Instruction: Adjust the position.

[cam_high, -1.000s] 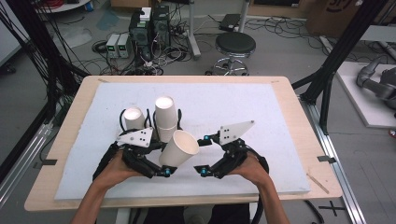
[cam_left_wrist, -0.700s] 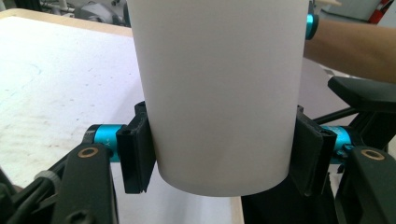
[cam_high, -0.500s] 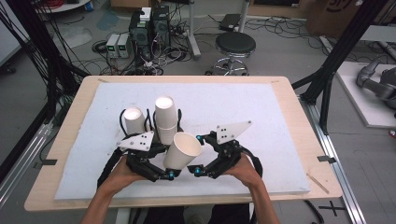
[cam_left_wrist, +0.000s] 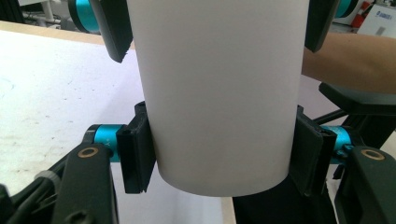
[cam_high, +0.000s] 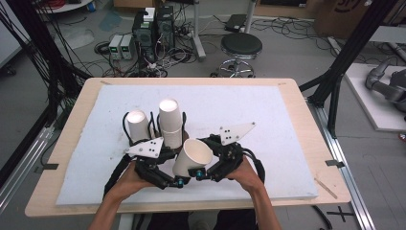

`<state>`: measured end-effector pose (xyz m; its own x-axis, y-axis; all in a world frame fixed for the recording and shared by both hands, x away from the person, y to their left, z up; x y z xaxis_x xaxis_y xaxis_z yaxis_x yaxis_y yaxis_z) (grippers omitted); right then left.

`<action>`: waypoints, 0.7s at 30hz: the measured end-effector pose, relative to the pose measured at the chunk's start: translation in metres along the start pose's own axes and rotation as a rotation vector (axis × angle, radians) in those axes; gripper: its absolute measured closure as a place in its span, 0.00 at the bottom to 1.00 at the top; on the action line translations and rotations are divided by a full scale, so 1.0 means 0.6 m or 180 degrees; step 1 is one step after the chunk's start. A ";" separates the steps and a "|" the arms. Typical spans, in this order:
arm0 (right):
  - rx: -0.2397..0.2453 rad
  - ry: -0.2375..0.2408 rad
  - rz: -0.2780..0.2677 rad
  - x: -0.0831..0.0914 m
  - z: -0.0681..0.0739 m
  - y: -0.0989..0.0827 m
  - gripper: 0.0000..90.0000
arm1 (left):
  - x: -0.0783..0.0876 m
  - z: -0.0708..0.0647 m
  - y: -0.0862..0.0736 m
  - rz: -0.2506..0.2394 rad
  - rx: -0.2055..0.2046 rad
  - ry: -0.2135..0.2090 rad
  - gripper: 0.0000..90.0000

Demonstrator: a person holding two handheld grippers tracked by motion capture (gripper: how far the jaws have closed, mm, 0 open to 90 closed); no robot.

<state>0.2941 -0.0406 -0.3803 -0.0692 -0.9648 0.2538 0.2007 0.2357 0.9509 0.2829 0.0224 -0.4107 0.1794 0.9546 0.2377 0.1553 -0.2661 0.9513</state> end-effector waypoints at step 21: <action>0.0059 0.0000 -0.0057 0.000 0.001 0.004 0.31 | 0.000 0.003 0.002 -0.0026 0.0054 0.0163 0.34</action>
<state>0.2940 -0.0398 -0.3781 -0.0727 -0.9688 0.2368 0.1812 0.2207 0.9584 0.2845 0.0219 -0.4101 0.1283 0.9623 0.2399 0.1732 -0.2600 0.9500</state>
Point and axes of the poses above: each handheld gripper's, and its own axes: x roughly backward along the jaws, y roughly out of its top, z roughly to its left, the point moved 10 cm from there along -x, roughly forward along the jaws, and after that the axes turned 9 degrees about -y, right-handed, at the moved point
